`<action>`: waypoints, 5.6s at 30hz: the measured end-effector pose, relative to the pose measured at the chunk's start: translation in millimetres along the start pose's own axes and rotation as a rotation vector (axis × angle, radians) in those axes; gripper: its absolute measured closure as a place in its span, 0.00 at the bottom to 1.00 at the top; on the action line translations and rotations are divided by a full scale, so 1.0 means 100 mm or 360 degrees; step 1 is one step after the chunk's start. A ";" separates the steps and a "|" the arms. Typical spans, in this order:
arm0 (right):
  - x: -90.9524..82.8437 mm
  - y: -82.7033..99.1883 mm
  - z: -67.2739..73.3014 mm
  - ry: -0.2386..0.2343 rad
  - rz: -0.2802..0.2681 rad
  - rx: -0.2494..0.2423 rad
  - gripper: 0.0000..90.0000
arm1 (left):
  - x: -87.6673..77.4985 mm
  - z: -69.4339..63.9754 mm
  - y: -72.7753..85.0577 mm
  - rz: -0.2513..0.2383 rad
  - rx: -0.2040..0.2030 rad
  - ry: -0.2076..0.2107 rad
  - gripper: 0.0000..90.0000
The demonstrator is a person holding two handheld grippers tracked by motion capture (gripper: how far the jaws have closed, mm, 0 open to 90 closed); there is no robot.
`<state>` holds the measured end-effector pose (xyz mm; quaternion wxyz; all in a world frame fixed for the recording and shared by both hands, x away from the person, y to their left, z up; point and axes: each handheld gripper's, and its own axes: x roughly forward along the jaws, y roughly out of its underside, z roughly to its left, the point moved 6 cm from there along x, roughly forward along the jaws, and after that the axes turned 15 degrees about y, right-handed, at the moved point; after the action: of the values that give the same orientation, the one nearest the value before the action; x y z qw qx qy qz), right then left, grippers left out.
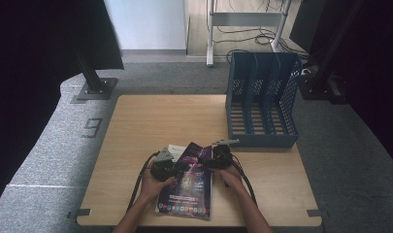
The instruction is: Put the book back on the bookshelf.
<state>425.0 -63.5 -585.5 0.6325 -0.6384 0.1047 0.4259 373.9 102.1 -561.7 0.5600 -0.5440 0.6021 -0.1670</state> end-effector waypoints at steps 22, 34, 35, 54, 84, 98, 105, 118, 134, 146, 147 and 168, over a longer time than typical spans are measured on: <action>-0.25 -0.09 -0.01 0.0007 -0.0093 0.0006 0.75 | -0.10 -0.01 -0.06 -0.0093 0.0026 0.0002 0.96; -0.59 -0.17 0.03 0.0009 -0.0323 -0.0034 0.76 | -0.25 -0.10 -0.19 -0.0197 0.0111 0.0022 0.93; -0.65 -0.18 0.05 0.0013 -0.0365 -0.0056 0.76 | -0.25 -0.11 -0.20 -0.0200 0.0112 0.0024 0.93; -1.02 -0.32 0.12 0.0022 -0.0613 -0.0168 0.78 | -0.40 -0.20 -0.41 -0.0227 0.0205 0.0008 0.96; -1.61 -0.60 0.25 0.0081 -0.1044 -0.0340 0.88 | -0.58 -0.40 -0.78 -0.0417 0.0419 -0.0051 0.96; -1.75 -0.43 0.31 -0.0062 -0.1085 -0.0406 0.89 | -0.71 -0.27 -0.68 -0.0475 0.0322 -0.0047 0.71; -1.67 -0.41 0.33 -0.0154 -0.1004 -0.0458 0.80 | -0.67 -0.24 -0.67 -0.0481 0.0281 0.0000 0.72; -1.59 -0.43 0.32 -0.0127 -0.0958 -0.0448 0.90 | -0.67 -0.16 -0.64 -0.0466 0.0206 -0.0050 0.55; -1.62 -0.39 0.33 -0.0225 -0.0979 -0.0511 0.90 | -0.55 -0.16 -0.72 -0.0430 0.0189 -0.0052 0.36; -1.59 -0.42 0.41 -0.0271 -0.0968 -0.0556 0.80 | -0.55 -0.19 -0.74 -0.0474 0.0190 -0.0020 0.38; -1.58 -0.44 0.42 -0.0265 -0.0962 -0.0562 0.79 | -0.55 -0.19 -0.74 -0.0474 0.0190 -0.0020 0.38; -1.63 -0.39 0.43 -0.0230 -0.0983 -0.0608 0.90 | -0.60 -0.16 -0.80 -0.0530 0.0177 -0.0002 0.30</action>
<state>333.0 -84.2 -440.6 0.6064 -0.7147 -0.2193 0.2707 384.2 118.1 -462.2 0.5541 -0.6046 0.4931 -0.2902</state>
